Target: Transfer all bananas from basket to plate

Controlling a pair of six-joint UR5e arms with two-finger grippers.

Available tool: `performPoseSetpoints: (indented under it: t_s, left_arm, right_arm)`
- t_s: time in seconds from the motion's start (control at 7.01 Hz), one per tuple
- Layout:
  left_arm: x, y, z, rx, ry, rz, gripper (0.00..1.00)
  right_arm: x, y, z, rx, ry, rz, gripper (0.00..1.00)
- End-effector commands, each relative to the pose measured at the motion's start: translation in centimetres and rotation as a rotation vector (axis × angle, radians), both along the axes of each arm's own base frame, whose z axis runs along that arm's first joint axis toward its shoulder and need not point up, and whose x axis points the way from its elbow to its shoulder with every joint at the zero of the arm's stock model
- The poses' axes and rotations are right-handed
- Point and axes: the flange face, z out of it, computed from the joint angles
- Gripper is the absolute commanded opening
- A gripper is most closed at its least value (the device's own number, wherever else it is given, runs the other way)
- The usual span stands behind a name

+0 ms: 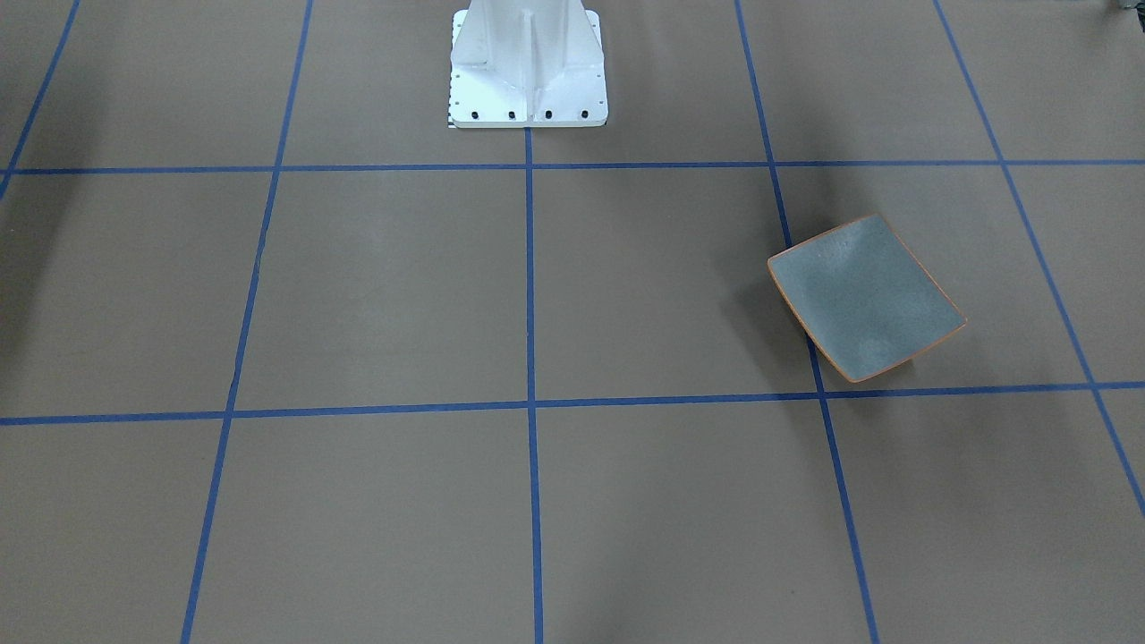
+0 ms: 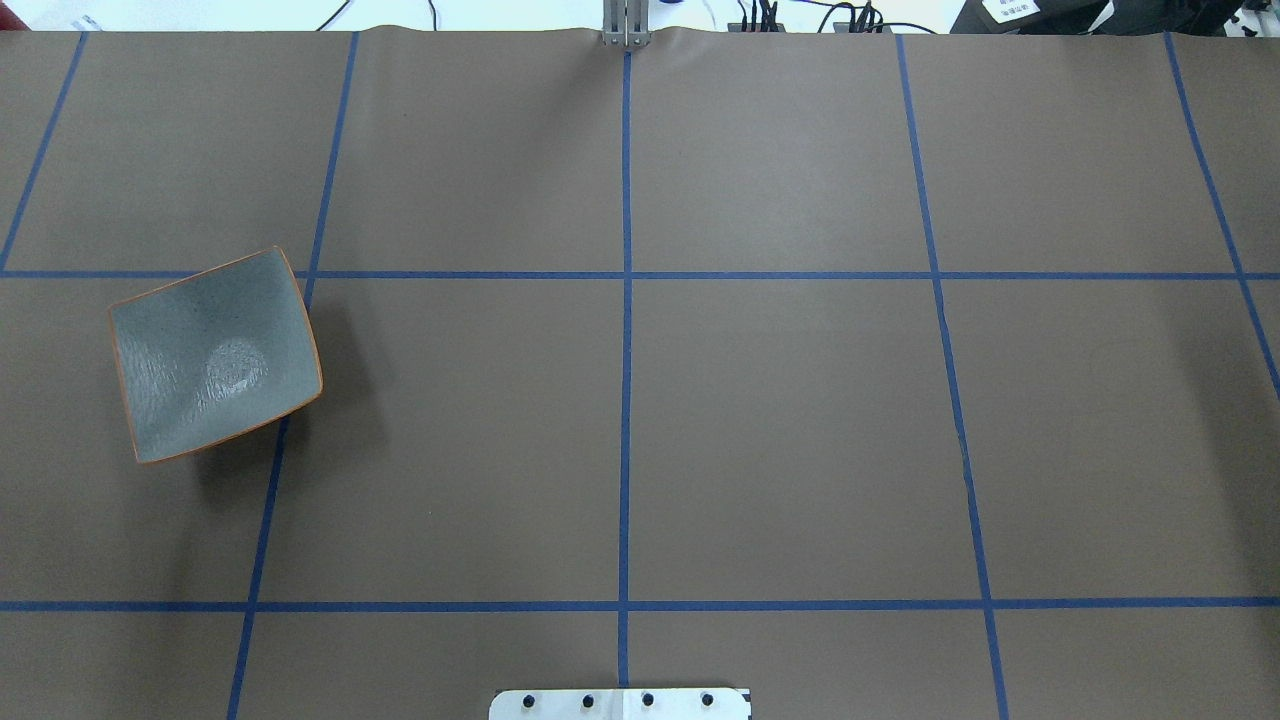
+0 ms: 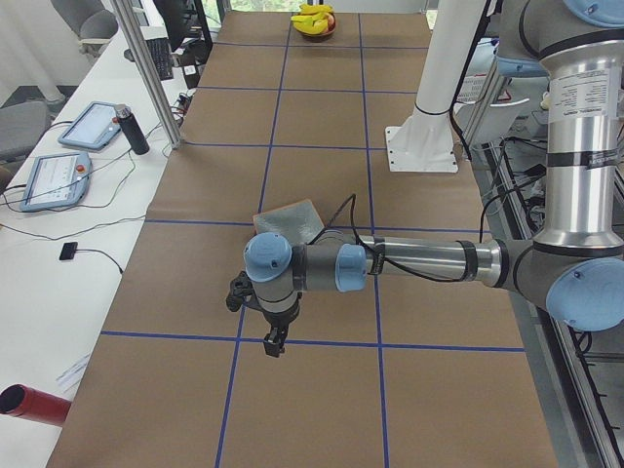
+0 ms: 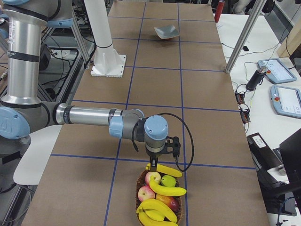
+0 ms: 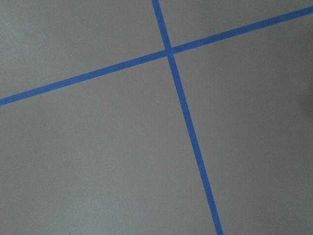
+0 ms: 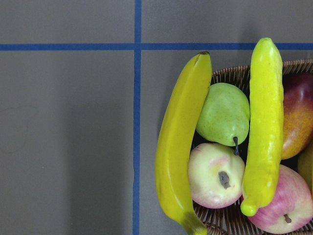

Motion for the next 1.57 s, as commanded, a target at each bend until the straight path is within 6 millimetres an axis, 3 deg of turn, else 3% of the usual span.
performPoseSetpoints:
  t_s: [0.0,0.43,0.57,0.71,0.86,1.14,1.43]
  left_arm:
    - [0.0,-0.2,-0.4,0.012,0.0,0.002,1.0]
    - [0.1,-1.0,-1.4,0.048,0.005,0.004,1.0]
    - [0.1,-1.0,-1.1,0.05,0.003,0.001,1.0]
    - [0.1,-1.0,-1.4,0.051,0.007,-0.004,1.0]
    - [0.1,-1.1,-1.5,0.053,0.009,-0.004,1.0]
    - [0.2,-1.1,-1.5,0.047,0.011,-0.008,1.0]
    - [0.2,-1.1,-1.6,0.048,0.011,-0.009,1.0]
  right_arm:
    - [0.2,-0.8,-0.6,0.001,-0.001,0.012,1.0]
    - [0.1,-0.3,-0.7,0.007,-0.016,0.014,1.0]
    - [0.2,-1.9,-1.3,0.015,-0.018,0.016,1.0]
    - [0.2,-2.3,-1.6,0.022,-0.015,0.015,1.0]
    - [0.8,-2.6,-0.5,0.012,-0.011,0.02,1.0]
    - [3.0,-7.0,1.9,-0.022,0.004,0.046,1.0]
    - [4.9,-8.0,4.8,-0.031,0.091,0.0,1.0]
